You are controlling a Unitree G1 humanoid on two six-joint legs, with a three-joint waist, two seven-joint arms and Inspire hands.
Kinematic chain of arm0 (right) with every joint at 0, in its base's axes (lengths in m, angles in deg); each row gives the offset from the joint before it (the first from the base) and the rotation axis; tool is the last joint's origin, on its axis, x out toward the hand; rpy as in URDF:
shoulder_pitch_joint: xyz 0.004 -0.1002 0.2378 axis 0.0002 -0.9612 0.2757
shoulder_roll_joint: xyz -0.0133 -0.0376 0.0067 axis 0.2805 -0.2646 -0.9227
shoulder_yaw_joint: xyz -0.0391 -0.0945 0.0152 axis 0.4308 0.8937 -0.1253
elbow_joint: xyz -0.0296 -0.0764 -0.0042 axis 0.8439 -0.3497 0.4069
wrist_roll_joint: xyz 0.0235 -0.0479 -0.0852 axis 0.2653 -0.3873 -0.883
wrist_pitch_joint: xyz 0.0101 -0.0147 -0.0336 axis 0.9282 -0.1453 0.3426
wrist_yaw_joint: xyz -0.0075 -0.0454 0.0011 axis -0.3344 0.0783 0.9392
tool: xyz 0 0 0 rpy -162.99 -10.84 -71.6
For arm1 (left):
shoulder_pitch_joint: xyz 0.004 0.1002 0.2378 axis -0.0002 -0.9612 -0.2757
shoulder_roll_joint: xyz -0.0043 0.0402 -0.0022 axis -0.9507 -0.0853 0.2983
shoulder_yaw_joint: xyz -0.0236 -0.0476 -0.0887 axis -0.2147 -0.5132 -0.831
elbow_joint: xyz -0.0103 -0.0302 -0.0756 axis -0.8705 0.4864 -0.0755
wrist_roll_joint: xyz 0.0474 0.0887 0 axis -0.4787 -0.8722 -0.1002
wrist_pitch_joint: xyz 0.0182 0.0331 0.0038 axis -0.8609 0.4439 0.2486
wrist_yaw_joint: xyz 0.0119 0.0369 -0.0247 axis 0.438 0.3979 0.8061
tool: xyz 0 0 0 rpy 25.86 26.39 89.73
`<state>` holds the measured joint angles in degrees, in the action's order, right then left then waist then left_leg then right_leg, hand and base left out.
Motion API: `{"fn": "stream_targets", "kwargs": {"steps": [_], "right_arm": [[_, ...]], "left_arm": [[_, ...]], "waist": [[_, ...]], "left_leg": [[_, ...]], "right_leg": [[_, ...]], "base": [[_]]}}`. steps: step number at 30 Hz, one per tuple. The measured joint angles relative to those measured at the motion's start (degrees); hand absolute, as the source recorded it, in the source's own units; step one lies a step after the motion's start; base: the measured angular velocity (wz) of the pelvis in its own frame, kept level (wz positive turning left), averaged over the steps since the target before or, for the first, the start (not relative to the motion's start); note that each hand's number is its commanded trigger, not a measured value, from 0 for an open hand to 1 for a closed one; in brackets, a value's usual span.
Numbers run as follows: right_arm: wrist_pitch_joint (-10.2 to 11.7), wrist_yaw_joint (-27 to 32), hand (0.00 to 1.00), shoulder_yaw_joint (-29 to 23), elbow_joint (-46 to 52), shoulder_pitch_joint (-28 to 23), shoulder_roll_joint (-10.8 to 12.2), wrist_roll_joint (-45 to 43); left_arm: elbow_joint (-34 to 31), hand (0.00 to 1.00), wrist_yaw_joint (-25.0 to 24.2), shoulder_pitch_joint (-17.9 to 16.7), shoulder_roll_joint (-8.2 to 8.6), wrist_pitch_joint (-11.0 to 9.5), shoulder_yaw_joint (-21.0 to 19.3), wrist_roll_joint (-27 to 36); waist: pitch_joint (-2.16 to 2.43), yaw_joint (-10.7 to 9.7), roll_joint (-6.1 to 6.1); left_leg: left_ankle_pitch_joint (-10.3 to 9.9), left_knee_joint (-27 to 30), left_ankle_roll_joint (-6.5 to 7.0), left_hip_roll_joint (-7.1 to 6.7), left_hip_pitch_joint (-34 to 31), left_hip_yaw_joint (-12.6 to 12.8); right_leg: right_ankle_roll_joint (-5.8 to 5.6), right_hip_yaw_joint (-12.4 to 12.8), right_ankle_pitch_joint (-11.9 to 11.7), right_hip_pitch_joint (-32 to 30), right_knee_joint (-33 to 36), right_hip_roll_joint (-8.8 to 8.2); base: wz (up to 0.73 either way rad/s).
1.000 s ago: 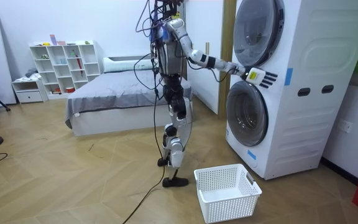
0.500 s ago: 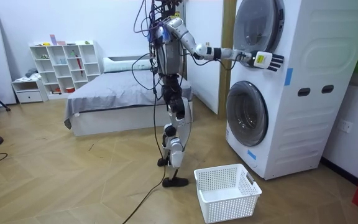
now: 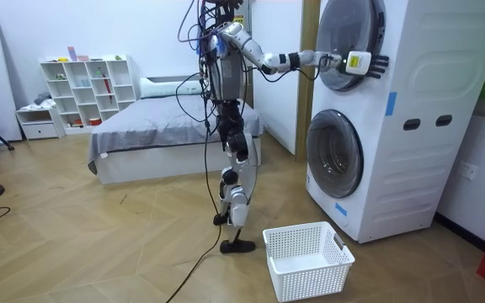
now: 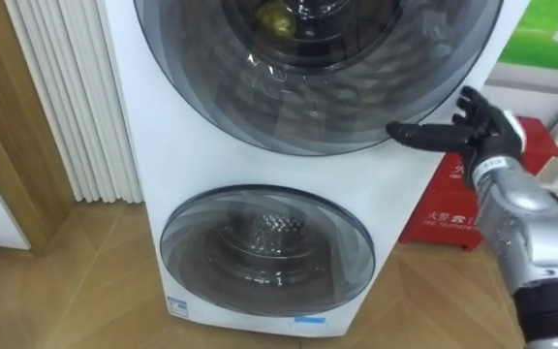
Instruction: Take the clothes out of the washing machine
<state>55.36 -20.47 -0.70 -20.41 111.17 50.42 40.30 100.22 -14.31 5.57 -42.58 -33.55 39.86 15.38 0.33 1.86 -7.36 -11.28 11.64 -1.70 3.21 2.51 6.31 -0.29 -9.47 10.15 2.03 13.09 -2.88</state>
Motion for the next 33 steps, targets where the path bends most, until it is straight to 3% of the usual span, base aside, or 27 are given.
{"fn": "stream_targets", "kwargs": {"steps": [4,9,11,18,28,33], "right_arm": [[0.0,1.6,0.0,-0.1,8.1,1.0,-1.2,-0.6],[1.4,3.2,0.0,0.0,19.3,1.0,-3.1,-0.9],[2.2,3.3,0.0,0.0,19.9,1.0,-3.1,-2.1],[2.4,3.0,0.0,0.1,24.2,1.0,-3.1,-8.0],[2.4,3.2,0.0,0.1,27.4,0.6,-3.1,-6.8],[6.1,2.3,0.0,0.1,27.4,-2.2,-3.1,-3.3]], "left_arm": [[-0.9,0.0,0.3,0.3,-0.11,0.3,0.3,0.3],[-1.4,0.0,1.1,0.7,-0.32,0.2,3.4,0.5],[-2.5,0.0,1.1,0.8,-0.32,0.2,4.0,0.5],[-4.1,0.0,1.1,0.4,-0.39,0.3,4.6,0.6],[-4.7,0.0,1.2,0.5,-0.68,0.3,4.6,0.5],[-4.6,0.0,1.2,0.4,-1.21,1.2,4.6,0.7]], "waist": [[0.06,-0.4,-0.18],[0.07,-0.4,-0.61],[-0.02,-0.4,-0.83],[-0.05,-0.3,-0.82],[-0.14,-0.2,-0.68],[-0.12,0.2,-0.69]], "left_leg": [[0.0,0.1,0.0,0.03,-0.1,0.0],[0.0,0.1,0.0,0.06,0.4,0.0],[0.0,0.1,-0.01,0.06,0.5,0.0],[0.0,-0.2,-0.05,0.12,0.6,0.1],[0.0,-1.1,-0.05,0.22,1.2,1.0],[0.0,-1.3,-0.05,0.3,2.1,1.4]], "right_leg": [[-0.02,0.0,0.0,-0.1,0.1,0.02],[-0.02,0.0,0.0,0.5,-0.1,0.07],[-0.01,0.0,0.0,0.8,-0.5,0.09],[0.0,0.0,0.0,0.8,-0.5,0.2],[-0.01,0.9,0.0,0.9,-0.6,0.37],[-0.01,1.3,0.0,1.3,-0.6,0.42]], "base": [[0.0],[0.0],[0.0],[0.0],[-0.04],[-0.05]]}}
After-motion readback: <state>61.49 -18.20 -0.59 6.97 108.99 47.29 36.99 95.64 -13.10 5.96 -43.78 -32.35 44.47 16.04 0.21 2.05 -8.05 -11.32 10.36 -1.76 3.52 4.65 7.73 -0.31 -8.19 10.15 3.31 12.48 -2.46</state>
